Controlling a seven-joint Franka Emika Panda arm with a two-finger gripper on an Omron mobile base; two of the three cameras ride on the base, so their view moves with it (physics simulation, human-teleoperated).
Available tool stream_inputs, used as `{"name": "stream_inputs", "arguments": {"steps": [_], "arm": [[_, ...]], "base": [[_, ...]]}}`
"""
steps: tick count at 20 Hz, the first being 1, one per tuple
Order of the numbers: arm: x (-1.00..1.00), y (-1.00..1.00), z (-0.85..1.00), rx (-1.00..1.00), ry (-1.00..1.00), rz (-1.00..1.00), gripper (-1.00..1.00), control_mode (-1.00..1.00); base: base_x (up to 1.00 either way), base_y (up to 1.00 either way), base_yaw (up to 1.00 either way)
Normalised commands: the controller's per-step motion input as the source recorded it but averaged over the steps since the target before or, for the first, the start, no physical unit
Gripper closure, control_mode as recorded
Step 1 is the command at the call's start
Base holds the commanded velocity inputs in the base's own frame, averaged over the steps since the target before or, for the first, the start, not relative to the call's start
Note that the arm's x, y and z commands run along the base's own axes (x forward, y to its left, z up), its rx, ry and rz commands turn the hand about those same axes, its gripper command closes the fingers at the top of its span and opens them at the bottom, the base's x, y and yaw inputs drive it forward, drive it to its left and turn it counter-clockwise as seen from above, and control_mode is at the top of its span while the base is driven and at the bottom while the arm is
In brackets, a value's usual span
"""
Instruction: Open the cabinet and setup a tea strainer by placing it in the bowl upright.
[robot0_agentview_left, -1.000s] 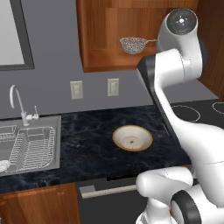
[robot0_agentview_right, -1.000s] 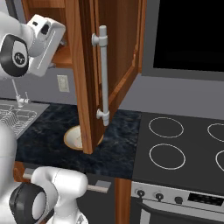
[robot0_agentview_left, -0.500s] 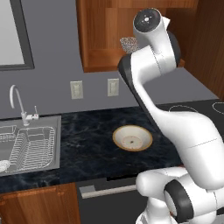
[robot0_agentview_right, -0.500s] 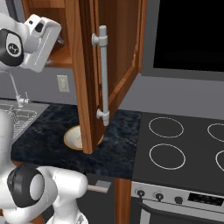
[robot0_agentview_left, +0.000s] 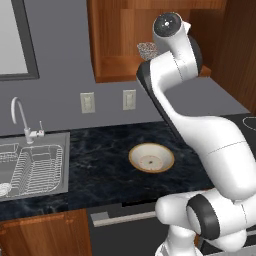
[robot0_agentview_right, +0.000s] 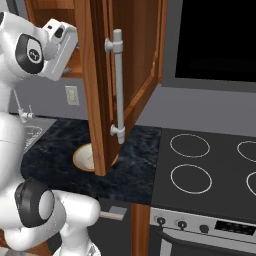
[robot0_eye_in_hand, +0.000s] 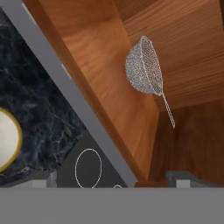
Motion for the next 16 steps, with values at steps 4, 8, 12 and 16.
{"name": "stream_inputs", "arguments": {"steps": [4,8,12,16], "arm": [[0.39,0.0,-0.03,0.0,0.0,0.0,-1.0,-1.0],[0.35,0.0,0.0,0.0,0.0,0.01,-1.0,-1.0],[0.37,0.0,0.0,0.0,0.0,0.0,-1.0,-1.0],[0.34,0.0,0.0,0.0,0.0,0.03,-1.0,-1.0]], "base": [[0.0,0.0,0.0],[0.0,0.0,0.0],[0.0,0.0,0.0],[0.0,0.0,0.0]]}}
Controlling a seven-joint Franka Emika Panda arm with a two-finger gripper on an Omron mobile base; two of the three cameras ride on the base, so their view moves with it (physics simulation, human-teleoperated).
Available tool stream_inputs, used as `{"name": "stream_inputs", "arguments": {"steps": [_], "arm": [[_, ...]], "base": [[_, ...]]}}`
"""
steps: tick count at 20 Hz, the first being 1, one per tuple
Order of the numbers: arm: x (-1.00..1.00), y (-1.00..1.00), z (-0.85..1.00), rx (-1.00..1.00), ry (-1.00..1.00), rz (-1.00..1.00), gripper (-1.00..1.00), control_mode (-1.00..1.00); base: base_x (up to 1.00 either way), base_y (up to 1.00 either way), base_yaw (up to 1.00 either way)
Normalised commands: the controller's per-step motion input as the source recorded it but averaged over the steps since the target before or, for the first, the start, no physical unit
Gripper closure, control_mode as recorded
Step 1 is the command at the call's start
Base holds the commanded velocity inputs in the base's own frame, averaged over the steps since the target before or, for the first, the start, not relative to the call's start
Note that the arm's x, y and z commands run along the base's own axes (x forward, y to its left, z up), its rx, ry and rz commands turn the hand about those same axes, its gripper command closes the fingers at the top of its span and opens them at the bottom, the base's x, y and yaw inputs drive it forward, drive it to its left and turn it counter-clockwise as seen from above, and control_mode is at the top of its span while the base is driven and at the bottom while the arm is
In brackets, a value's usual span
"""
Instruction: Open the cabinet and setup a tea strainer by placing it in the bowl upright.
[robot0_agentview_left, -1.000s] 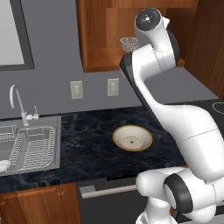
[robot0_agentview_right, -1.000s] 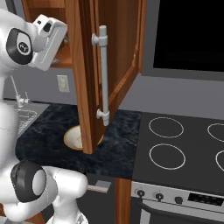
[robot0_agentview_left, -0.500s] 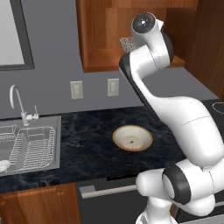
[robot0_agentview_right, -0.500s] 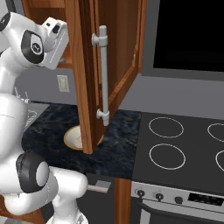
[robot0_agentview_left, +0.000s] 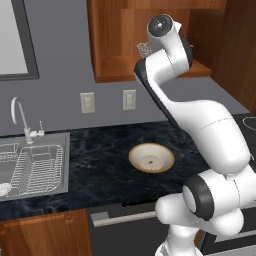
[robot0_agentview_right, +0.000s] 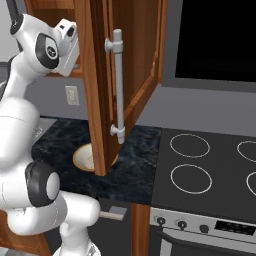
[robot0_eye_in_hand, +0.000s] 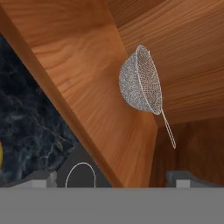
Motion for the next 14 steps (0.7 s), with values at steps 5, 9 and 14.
{"name": "stream_inputs", "arguments": {"steps": [5,9,14], "arm": [[0.37,0.0,0.0,-0.01,0.0,0.02,-1.0,-1.0],[0.43,0.0,-0.12,-0.02,0.0,0.0,-1.0,-1.0],[0.39,0.0,-0.13,-0.01,0.0,0.0,-1.0,-1.0]], "base": [[0.0,0.0,0.0],[0.0,0.0,0.0],[0.0,0.0,0.0]]}}
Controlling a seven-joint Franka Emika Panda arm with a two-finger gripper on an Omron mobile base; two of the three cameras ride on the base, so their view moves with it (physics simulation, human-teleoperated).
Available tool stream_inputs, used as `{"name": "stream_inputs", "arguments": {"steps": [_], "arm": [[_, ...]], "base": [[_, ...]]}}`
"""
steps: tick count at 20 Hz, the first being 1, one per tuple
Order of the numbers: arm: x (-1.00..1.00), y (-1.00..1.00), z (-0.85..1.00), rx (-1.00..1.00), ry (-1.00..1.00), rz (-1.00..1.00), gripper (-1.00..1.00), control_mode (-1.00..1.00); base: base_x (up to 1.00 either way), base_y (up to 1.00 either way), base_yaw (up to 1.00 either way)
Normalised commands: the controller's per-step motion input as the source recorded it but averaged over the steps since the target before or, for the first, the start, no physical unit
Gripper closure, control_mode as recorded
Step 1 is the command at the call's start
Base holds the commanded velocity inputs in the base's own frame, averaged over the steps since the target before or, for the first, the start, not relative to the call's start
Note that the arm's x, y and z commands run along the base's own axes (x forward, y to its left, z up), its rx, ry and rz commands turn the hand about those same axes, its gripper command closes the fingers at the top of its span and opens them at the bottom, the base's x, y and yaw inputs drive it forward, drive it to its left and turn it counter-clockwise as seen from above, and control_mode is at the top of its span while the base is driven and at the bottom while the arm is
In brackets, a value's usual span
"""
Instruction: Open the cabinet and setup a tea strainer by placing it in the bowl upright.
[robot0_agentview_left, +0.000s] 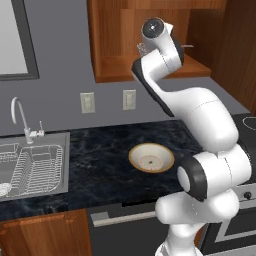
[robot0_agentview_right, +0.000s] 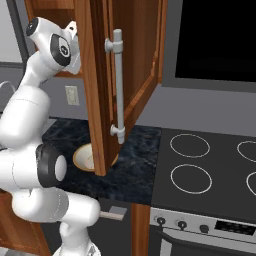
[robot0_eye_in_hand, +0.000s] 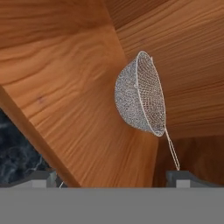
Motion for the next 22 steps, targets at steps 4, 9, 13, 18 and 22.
{"name": "stream_inputs", "arguments": {"steps": [4,9,13,18,22], "arm": [[0.28,0.0,-0.03,0.0,0.0,0.03,-1.0,-1.0],[0.28,0.0,-0.01,0.0,0.0,0.03,-1.0,-1.0],[0.36,-0.01,-0.02,0.0,0.0,0.02,-1.0,-1.0],[0.34,-0.04,-0.05,0.0,0.0,0.01,-1.0,-1.0],[0.26,-0.02,0.0,0.0,0.0,0.01,-1.0,-1.0]], "base": [[0.0,0.0,0.0],[0.0,0.0,0.0],[0.0,0.0,0.0],[0.0,0.0,0.0],[0.0,0.0,0.0]]}}
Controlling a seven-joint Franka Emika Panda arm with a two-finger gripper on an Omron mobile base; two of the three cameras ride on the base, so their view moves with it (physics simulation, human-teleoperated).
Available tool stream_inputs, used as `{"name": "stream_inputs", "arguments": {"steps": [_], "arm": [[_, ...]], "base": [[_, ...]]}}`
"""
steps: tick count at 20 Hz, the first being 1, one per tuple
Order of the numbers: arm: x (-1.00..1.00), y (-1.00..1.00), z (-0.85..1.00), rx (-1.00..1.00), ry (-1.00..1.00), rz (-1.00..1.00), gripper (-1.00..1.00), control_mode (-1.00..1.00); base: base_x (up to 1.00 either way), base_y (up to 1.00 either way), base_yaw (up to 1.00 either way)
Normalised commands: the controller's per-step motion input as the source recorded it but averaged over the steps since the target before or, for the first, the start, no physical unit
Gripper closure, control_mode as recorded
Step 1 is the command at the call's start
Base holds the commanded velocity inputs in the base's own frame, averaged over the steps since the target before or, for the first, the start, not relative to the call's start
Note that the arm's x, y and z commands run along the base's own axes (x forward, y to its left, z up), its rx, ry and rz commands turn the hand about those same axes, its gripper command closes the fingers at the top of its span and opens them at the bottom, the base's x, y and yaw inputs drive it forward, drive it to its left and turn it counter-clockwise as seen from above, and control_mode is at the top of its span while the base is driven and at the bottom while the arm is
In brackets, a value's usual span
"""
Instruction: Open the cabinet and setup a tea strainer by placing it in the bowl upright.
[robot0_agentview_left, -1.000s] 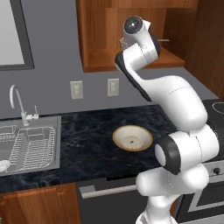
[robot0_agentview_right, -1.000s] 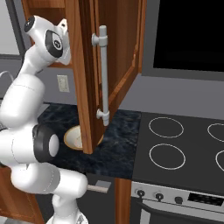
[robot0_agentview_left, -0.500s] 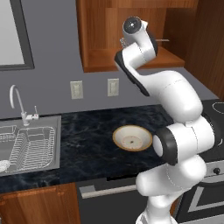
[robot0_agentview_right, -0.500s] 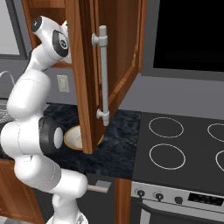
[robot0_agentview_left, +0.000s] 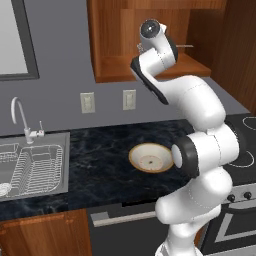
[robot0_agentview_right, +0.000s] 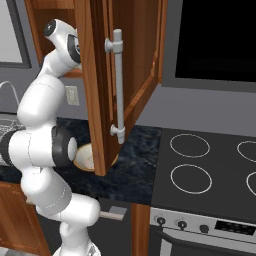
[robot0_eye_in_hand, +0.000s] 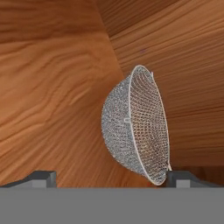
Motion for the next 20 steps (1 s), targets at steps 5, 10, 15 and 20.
{"name": "stream_inputs", "arguments": {"steps": [5,10,15,20], "arm": [[0.17,0.0,0.0,0.0,0.0,0.0,-1.0,-1.0],[0.13,0.0,0.0,0.0,0.0,0.0,-1.0,-1.0],[0.16,0.0,0.0,0.0,0.0,0.0,-1.0,-1.0],[0.19,0.0,-0.02,0.0,0.0,0.0,-1.0,-1.0]], "base": [[0.0,0.0,0.0],[0.0,0.0,0.0],[0.0,0.0,0.0],[0.0,0.0,0.0]]}}
